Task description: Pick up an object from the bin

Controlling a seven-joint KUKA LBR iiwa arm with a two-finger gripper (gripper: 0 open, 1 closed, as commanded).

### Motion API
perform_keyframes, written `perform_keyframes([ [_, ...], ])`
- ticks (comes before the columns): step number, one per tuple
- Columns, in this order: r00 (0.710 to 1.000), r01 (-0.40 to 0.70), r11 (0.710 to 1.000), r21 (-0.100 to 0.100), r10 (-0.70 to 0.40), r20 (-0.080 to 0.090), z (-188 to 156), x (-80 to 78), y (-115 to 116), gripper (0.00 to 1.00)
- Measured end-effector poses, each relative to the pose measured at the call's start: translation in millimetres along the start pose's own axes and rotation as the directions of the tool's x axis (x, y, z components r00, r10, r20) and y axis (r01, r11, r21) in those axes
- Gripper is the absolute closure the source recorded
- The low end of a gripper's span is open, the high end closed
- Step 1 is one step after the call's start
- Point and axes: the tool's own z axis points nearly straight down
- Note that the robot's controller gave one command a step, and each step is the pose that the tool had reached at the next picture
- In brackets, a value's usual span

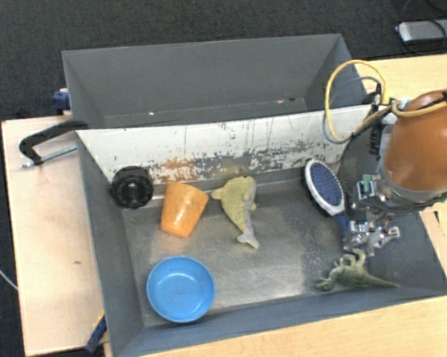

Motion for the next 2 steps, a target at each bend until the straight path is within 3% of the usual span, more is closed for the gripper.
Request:
perform_keyframes([
  [1,1.0,-0.005,1.0,0.003,0.005,-0.006,17,-6.5,-1,1.0],
  [2,0.997,-0.076,0.997,0.009,0.076,-0.003,-137,-34.5,8,1.0],
])
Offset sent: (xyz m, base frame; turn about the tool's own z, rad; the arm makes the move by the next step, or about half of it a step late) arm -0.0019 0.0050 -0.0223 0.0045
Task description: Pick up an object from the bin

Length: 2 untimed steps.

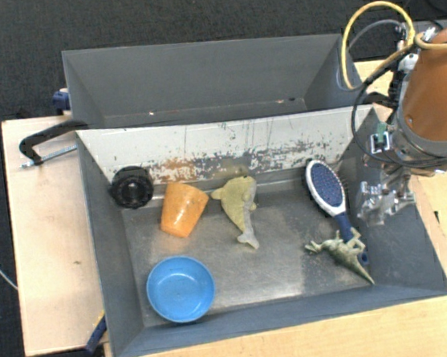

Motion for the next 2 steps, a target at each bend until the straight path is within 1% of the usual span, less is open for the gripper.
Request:
perform_keyframes([
  [1,0.974,-0.227,0.974,-0.017,0.227,-0.006,117,-12.5,-18,1.0],
  [2,0.973,-0.232,0.973,0.001,0.232,0.001,28,-18.1,-29,1.0],
])
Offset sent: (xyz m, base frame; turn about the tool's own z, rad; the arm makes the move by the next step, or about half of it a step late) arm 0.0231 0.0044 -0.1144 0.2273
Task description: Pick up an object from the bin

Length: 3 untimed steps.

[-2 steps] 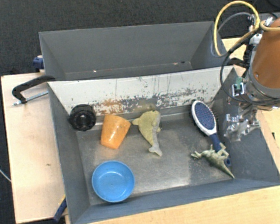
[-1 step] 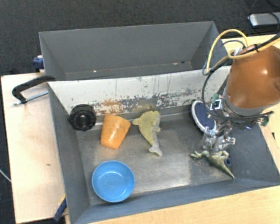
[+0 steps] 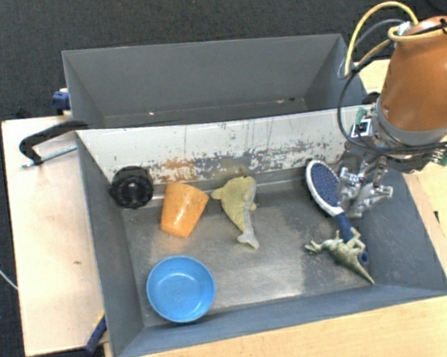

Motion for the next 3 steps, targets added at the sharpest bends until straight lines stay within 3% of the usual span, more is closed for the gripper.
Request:
perform_keyframes([
  [1,0.999,-0.032,0.999,-0.02,0.032,-0.009,79,5.1,28,1.0],
  [2,0.999,-0.032,0.999,-0.012,0.032,-0.006,74,4.5,26,0.0],
  [3,0.886,0.463,0.886,-0.016,-0.463,0.001,129,16.7,-7,0.0],
])
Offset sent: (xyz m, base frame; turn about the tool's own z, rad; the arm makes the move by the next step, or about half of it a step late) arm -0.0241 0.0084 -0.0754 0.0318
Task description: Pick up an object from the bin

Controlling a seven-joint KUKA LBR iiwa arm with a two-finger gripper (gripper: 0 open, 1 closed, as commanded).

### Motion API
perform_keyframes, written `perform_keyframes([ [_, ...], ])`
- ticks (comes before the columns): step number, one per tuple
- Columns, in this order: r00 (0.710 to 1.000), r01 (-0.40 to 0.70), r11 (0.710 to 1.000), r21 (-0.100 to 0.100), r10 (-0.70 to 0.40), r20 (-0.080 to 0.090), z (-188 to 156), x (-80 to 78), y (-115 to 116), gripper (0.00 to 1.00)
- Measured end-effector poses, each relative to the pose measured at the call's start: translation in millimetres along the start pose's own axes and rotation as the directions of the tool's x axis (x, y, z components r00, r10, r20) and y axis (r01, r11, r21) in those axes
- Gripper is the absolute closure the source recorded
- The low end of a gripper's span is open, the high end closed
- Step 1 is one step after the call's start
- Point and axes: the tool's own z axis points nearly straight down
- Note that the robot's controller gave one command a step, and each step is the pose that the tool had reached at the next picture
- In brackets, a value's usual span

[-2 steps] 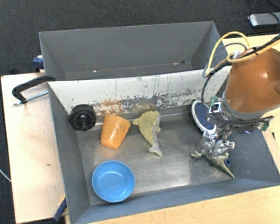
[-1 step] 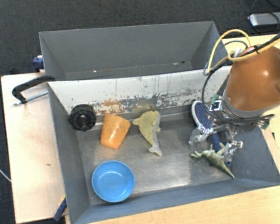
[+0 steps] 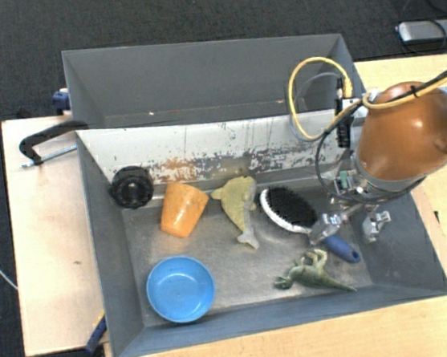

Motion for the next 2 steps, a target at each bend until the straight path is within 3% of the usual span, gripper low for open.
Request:
perform_keyframes([
  [1,1.0,0.0,1.0,0.002,0.0,0.001,-1,-0.6,-1,1.0],
  [2,0.959,0.284,0.959,0.007,-0.284,-0.001,-132,-14.5,10,1.0],
])
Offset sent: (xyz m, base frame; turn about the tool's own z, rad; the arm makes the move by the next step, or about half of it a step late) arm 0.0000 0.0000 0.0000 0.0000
